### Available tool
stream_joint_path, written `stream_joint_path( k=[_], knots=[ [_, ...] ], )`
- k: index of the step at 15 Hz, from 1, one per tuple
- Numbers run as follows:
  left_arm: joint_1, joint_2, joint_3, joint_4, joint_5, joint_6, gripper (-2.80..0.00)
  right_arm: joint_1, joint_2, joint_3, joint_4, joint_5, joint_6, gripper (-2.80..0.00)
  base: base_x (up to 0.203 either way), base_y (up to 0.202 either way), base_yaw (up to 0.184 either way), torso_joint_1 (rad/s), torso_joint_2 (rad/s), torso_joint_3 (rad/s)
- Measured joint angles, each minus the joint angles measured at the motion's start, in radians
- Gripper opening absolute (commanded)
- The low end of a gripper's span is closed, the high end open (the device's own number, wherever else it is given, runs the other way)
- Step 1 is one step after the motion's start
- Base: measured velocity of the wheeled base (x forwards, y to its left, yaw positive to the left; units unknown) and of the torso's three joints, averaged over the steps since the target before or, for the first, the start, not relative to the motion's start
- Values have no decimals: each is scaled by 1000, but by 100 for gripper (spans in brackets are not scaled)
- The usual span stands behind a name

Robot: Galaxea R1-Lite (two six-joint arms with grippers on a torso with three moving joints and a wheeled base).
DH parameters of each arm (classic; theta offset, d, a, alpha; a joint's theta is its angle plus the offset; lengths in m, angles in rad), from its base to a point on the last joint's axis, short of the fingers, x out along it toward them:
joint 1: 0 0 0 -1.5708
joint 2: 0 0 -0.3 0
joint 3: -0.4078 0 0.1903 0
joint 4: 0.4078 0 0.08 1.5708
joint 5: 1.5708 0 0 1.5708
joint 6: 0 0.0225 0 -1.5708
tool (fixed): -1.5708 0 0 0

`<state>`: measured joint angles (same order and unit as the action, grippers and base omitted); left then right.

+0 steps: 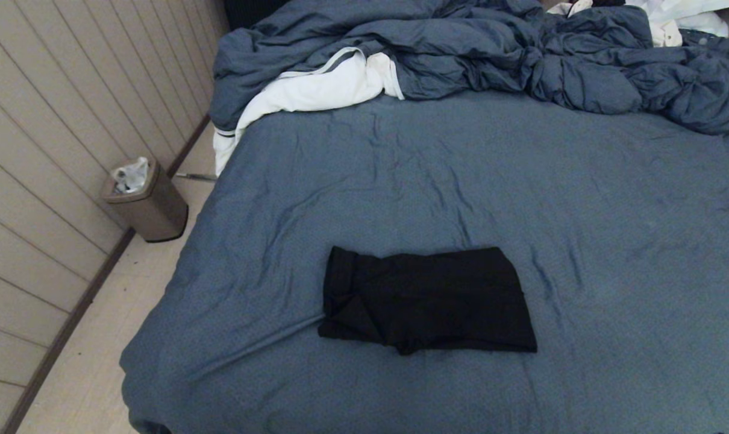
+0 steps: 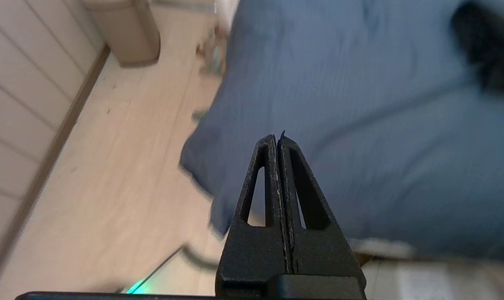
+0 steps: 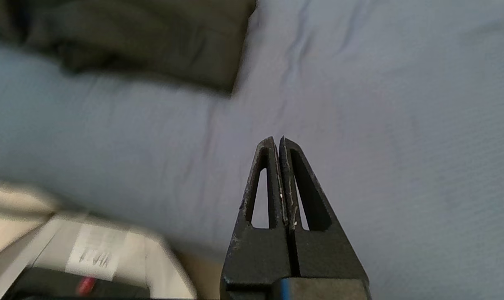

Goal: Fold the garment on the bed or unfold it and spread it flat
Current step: Unford the black T-shirt

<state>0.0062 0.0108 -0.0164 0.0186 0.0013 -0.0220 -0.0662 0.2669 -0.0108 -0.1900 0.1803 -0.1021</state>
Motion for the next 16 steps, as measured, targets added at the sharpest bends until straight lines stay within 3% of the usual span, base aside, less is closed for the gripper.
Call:
stream_joint_path(
  k=[2,6,8,10,13,16],
  knots=[
    [0,-9,11,-22,8,-48,-280,0,-5,8,-4,-3,-16,-280,0,0,0,0,0,0],
    [0,-13,16,-19,4,-30,-280,41,-27,4,60,-3,-136,-280,0,0,0,0,0,0],
    [0,-13,16,-18,5,-29,-280,90,-61,-7,107,-5,-112,-280,0,0,0,0,0,0],
    [-1,-13,16,-18,6,-31,-280,90,-140,-17,146,-17,-86,-280,0,0,0,0,0,0],
    [0,-13,16,-18,7,-36,-280,79,-229,-3,190,-143,-29,-280,0,0,0,0,0,0],
    [-2,-13,16,-19,8,-52,-280,77,-256,8,186,-166,55,-280,0,0,0,0,0,0]
  ],
)
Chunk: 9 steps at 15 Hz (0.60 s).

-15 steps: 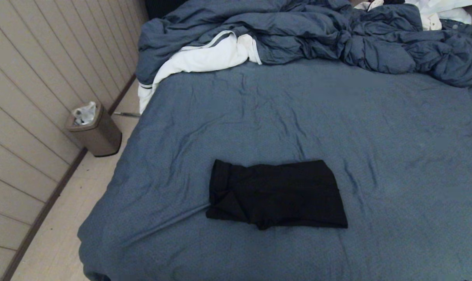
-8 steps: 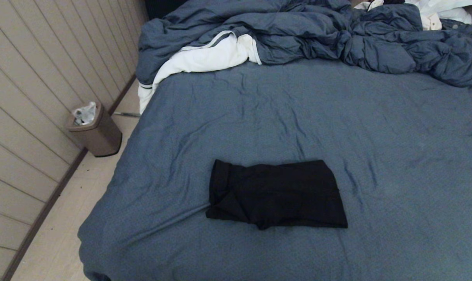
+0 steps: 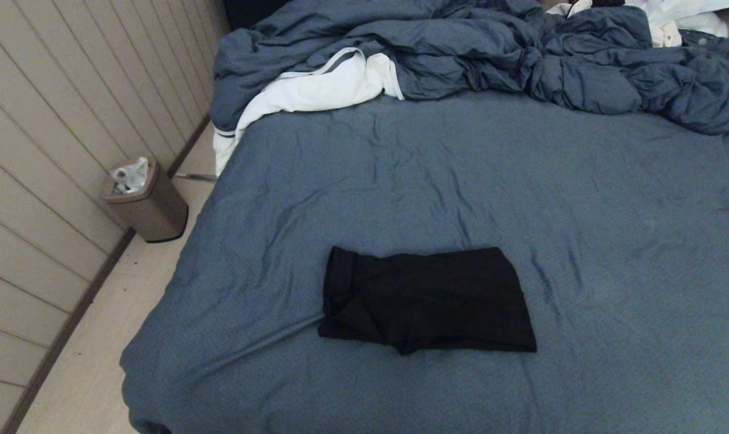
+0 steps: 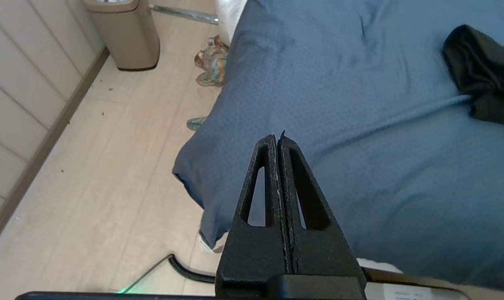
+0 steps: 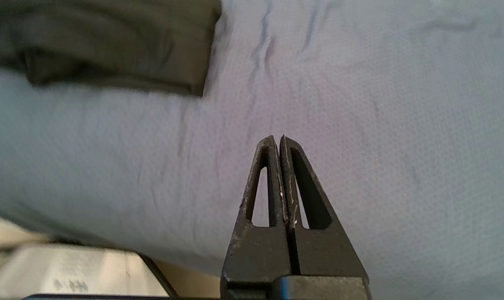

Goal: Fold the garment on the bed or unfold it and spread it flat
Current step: Unford the black T-shirt

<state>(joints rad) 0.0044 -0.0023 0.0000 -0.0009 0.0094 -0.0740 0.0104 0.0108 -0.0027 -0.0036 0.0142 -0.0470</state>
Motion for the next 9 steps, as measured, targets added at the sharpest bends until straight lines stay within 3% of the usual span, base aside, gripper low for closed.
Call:
stream_joint_path(
  k=[9],
  knots=[
    [0,0,0,-3,1,-23,-280,-2,-11,3,5,-5,11,-280,0,0,0,0,0,0]
  ],
)
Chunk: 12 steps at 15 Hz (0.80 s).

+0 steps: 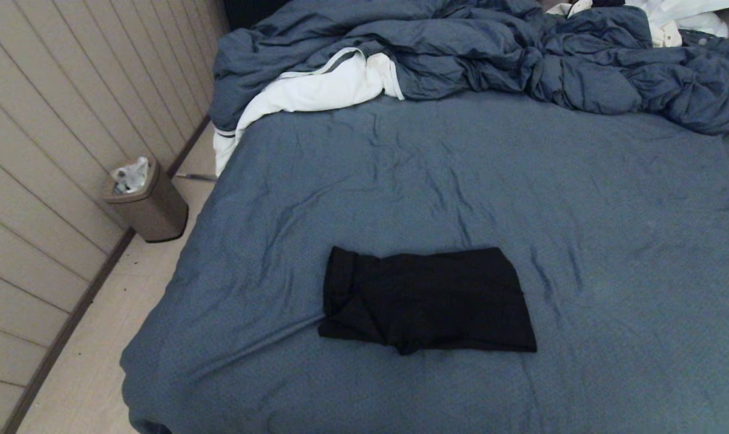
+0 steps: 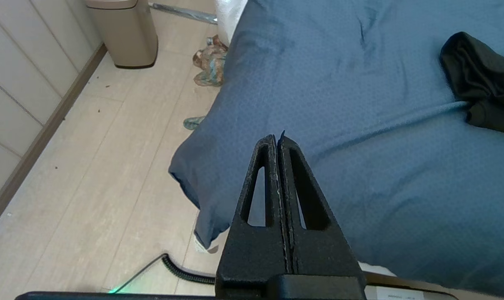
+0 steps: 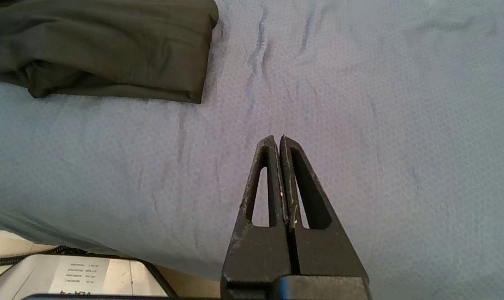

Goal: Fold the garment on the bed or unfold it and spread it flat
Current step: Unford the black T-shirt

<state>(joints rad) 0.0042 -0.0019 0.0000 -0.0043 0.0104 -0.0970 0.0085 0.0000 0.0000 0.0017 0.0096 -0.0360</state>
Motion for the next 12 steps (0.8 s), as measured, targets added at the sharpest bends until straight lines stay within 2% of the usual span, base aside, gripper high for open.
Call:
stream_joint_path(
  k=[12],
  knots=[
    [0,0,0,0,0,0,-280,0,0,0,1,1,0,-280,0,0,0,0,0,0]
  ],
)
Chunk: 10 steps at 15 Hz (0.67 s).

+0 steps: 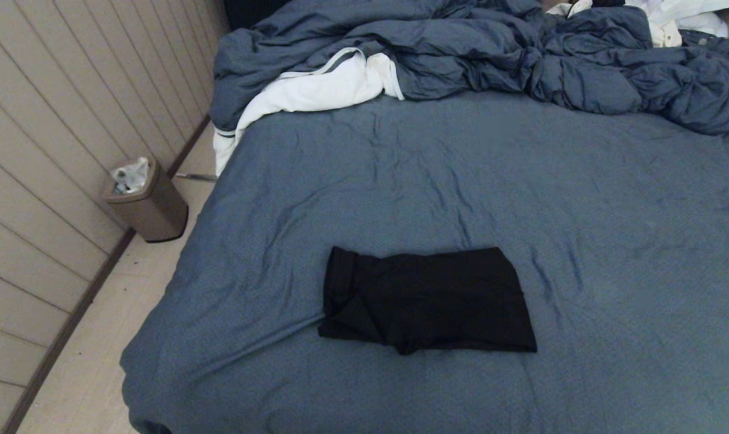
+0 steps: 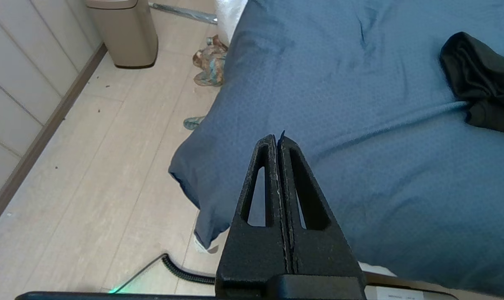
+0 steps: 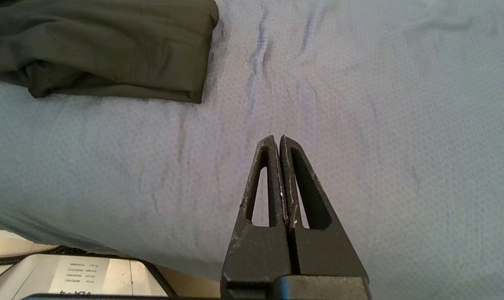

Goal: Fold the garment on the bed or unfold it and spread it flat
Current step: Unford the black T-shirt

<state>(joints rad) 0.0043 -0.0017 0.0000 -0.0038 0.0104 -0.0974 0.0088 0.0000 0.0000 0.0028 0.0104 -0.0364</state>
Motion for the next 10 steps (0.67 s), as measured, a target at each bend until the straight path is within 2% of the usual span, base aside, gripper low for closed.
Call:
stream_joint_path(
  k=[10],
  knots=[
    [0,0,0,0,0,0,-280,0,0,0,-1,-2,1,-280,0,0,0,0,0,0]
  ],
)
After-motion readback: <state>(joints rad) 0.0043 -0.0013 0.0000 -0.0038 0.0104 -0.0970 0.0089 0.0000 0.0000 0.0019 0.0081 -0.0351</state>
